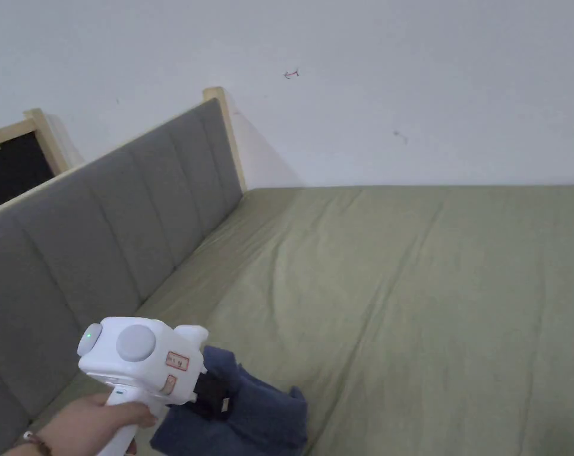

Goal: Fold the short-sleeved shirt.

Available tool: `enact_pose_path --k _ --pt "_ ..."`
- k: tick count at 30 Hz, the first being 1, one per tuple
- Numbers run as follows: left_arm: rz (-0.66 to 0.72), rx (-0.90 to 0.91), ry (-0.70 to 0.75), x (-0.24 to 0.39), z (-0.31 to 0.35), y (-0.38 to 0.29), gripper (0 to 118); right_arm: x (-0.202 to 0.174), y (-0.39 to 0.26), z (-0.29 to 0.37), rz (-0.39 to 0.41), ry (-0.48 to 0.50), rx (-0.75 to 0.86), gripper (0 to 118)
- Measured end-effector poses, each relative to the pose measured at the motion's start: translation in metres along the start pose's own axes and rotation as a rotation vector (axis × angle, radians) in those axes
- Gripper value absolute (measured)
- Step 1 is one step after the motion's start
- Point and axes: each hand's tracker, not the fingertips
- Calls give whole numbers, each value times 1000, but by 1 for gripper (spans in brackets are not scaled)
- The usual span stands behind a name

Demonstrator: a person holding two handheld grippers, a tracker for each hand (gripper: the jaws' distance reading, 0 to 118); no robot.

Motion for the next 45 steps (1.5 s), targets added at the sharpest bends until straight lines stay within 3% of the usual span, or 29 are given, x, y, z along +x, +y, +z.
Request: enact_pose_path --k 2,3,4,6,8,11,17,19,20,21,23,24,28,33,39,42,45 --pt "-8 -45 133 -27 -2 -1 26 -3 0 -1 -12 3 -17 0" --pt "-9 -53 184 -41 -3 -3 32 -4 0 -2 -20 4 -21 0" --pt "-5 -59 245 -53 -2 -5 50 -6 0 -2 -25 4 -25 0" --pt "-4 -62 361 -71 -2 -9 117 -8 2 -4 -26 1 -27 0" --pt "-21 -40 442 -82 12 -20 113 -11 4 -5 -23 -5 -27 0" --pt "-12 35 453 -97 29 -27 113 -14 9 -5 -13 -7 -26 0" --pt "26 71 356 -79 37 -29 113 -12 13 -5 -13 -6 -17 0" --pt "55 60 238 -48 26 -22 113 -9 13 -4 -17 -5 -15 0" --pt "55 41 176 -30 21 -19 109 -9 14 -4 -18 -4 -15 0" --pt "41 38 116 -6 13 -16 89 -8 15 -3 -17 -4 -16 0" --pt "-25 28 36 46 1 -12 15 -4 18 -2 -11 -11 -25 0" --pt "-97 44 45 80 -3 -11 1 -3 21 -1 -7 -22 -36 0" --pt "-164 231 -138 199 11 -6 0 -2 32 12 5 -52 -61 0" --pt "-65 633 -294 300 66 -13 0 -8 43 58 62 -96 242 0" --pt "-96 1098 -88 369 118 -37 1 -14 39 103 204 -210 768 0" --pt "-92 1231 -7 386 129 -49 1 -12 34 114 192 -234 948 0" --pt "-89 1304 38 396 134 -63 1 -7 34 119 137 -250 1002 0"
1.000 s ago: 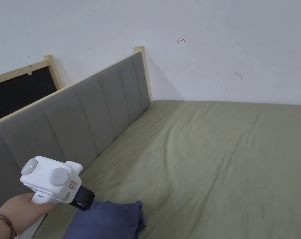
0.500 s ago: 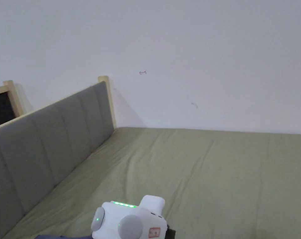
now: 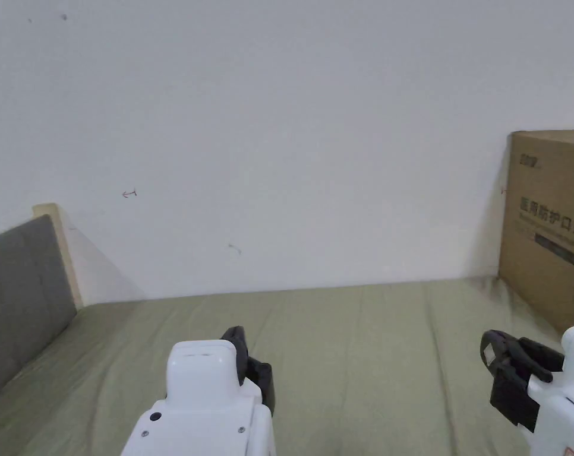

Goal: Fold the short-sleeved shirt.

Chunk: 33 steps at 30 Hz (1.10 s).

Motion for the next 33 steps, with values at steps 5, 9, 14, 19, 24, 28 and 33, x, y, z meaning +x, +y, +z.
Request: enact_pose_path --k 5,9,14,19,24,28,33 --pt "39 3 12 0 13 -1 1 1 -6 -4 40 -25 -7 5" --pt "55 -14 6 -9 14 -2 39 -5 -9 -1 92 -39 6 60" --pt "63 -28 4 -16 14 -3 118 -13 -12 1 117 -51 22 99" --pt "43 -12 20 -18 17 -1 118 -19 -14 2 130 -69 42 116" --pt "57 -19 9 -20 17 3 118 -23 -14 1 141 -78 51 118" --pt "76 -27 2 -22 15 6 118 -28 -12 1 165 -74 53 118" --pt "73 -46 11 -21 11 6 118 -28 -11 0 170 -69 54 118"
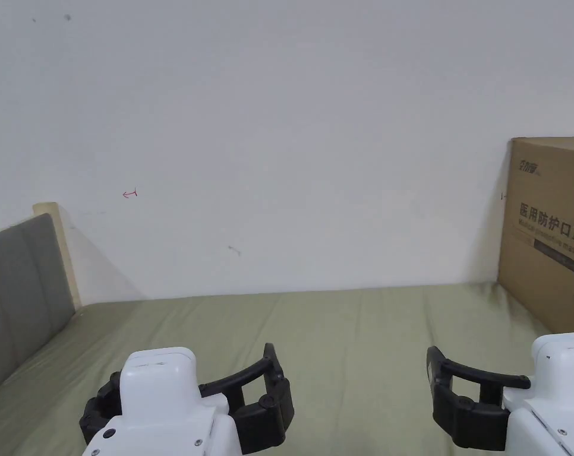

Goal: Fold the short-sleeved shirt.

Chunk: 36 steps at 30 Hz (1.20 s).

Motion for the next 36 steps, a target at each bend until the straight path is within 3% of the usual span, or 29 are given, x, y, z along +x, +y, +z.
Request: enact_pose_path --k 21,36 --pt "63 -58 -76 -8 -10 -1 118 4 -4 -15 -37 16 -78 118" --pt "102 -125 -3 0 -18 -2 118 1 -6 -15 -31 30 -99 118"
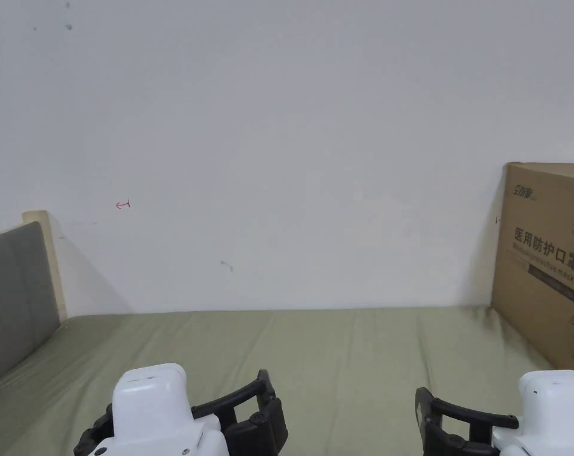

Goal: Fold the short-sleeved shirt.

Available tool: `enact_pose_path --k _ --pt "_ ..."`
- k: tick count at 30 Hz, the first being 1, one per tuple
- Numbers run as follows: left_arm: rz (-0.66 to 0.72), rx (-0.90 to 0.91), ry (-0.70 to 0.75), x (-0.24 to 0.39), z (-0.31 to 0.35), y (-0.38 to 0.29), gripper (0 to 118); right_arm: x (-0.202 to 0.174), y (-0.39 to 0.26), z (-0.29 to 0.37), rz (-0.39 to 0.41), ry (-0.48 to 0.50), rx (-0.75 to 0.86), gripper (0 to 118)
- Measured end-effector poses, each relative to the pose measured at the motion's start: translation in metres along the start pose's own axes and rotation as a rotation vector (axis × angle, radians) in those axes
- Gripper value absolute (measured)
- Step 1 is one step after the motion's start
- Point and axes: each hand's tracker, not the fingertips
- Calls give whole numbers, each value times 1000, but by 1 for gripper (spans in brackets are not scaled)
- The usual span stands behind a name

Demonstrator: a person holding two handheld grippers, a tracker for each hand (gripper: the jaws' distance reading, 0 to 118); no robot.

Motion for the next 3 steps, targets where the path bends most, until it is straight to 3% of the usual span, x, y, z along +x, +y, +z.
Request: enact_pose_path --k 3 --pt "8 9 -16 -1 2 -1 118 -1 1 1 6 4 2 118"
